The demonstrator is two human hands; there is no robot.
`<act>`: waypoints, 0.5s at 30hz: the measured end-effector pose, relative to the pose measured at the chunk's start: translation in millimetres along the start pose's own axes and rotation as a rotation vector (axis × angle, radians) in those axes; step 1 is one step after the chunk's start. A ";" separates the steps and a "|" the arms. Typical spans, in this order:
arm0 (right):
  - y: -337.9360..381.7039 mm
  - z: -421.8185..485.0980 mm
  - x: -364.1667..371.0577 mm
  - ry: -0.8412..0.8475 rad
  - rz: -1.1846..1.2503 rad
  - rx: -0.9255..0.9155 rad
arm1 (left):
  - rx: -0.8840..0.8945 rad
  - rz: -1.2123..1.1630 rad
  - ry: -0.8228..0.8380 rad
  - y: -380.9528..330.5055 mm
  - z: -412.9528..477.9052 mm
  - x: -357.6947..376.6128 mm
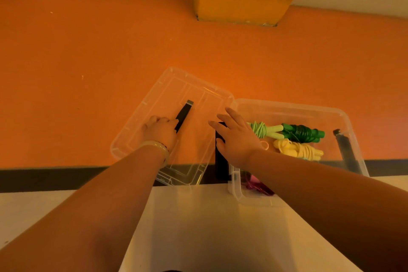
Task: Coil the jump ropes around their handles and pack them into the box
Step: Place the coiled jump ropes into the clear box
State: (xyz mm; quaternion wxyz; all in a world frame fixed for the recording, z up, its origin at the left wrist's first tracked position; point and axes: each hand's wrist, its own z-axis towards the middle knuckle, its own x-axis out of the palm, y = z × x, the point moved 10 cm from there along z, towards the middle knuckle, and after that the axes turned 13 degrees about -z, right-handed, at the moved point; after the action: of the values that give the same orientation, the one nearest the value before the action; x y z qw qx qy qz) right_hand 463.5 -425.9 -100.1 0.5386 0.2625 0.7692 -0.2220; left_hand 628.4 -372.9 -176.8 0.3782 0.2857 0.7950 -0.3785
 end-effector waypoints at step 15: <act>-0.1 0.8 2.6 0.006 -0.012 0.013 | -0.197 -0.062 0.047 0.2 -12.2 4.9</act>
State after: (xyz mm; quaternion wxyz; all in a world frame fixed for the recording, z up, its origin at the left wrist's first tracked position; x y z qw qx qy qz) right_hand 463.2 -426.1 -102.8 0.5333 0.2620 0.7709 -0.2294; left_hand 621.2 -362.0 -175.7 0.3737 0.2311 0.8456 -0.3031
